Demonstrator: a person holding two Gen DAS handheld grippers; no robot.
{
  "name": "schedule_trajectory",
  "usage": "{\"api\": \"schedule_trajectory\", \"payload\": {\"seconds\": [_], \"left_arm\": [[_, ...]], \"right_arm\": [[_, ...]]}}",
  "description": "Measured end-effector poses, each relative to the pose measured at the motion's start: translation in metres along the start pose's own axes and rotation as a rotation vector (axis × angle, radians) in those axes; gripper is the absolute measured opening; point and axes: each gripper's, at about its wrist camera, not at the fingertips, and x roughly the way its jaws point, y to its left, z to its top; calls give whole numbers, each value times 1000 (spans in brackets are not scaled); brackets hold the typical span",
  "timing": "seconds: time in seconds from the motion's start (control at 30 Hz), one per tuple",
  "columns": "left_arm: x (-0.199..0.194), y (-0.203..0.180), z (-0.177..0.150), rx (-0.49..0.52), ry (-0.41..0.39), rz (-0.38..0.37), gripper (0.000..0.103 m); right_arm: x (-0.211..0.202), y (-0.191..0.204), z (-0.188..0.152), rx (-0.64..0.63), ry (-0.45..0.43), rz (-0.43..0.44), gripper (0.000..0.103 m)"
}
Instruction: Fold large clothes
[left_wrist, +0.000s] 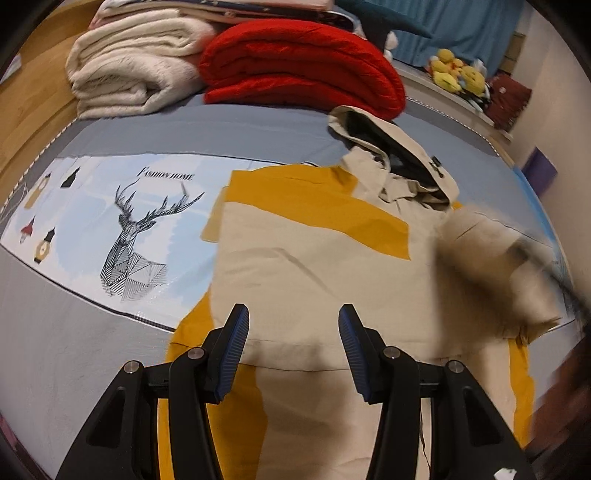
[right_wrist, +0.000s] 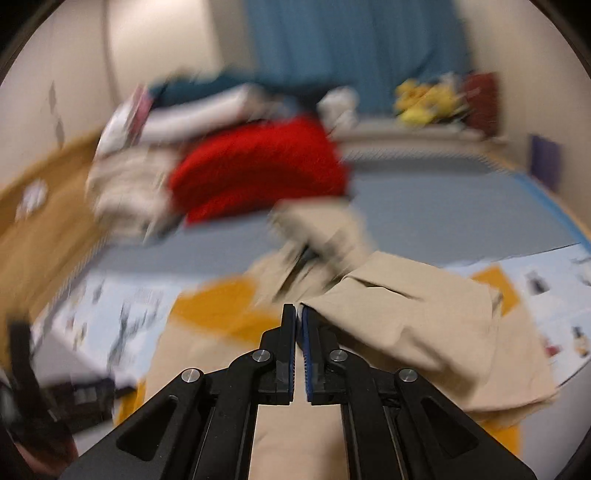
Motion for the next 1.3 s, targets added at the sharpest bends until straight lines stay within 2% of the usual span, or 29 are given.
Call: {"api": "schedule_trajectory", "payload": {"seconds": [0.03, 0.1, 0.17, 0.23, 0.37, 0.5, 0.57, 0.67, 0.77, 0.9, 1.0, 1.13, 1.3], "left_arm": [[1, 2, 1, -6, 7, -4, 47], [4, 6, 2, -18, 31, -17, 47], [6, 10, 1, -32, 46, -28, 47], [8, 10, 1, -37, 58, -48, 47], [12, 3, 0, -33, 61, -88, 47], [18, -22, -7, 33, 49, -140, 47], [22, -40, -13, 89, 45, -168, 47], [32, -65, -25, 162, 44, -180, 47], [41, -90, -38, 262, 21, -136, 47], [61, -125, -47, 345, 15, -133, 50], [76, -151, -49, 381, 19, -128, 53], [96, -184, -52, 439, 26, -105, 64], [127, -208, -56, 523, 51, 7, 68]], "right_arm": [[20, 17, -16, -27, 71, 15, 5], [47, 35, -46, -102, 170, -23, 6], [56, 35, -61, -141, 224, -52, 6], [43, 32, -66, -131, 223, -64, 6], [-20, 3, -53, -86, 162, -90, 8], [-72, -27, -45, 10, 91, -103, 13], [-82, -46, -51, 67, 80, -102, 16], [-69, -71, -68, 147, 121, -102, 16], [-41, -100, -80, 257, 221, -111, 16], [-12, -119, -84, 254, 285, -121, 16], [0, -140, -87, 332, 304, -117, 16], [16, -160, -98, 442, 377, -94, 16], [23, -177, -108, 545, 413, -92, 16]]}}
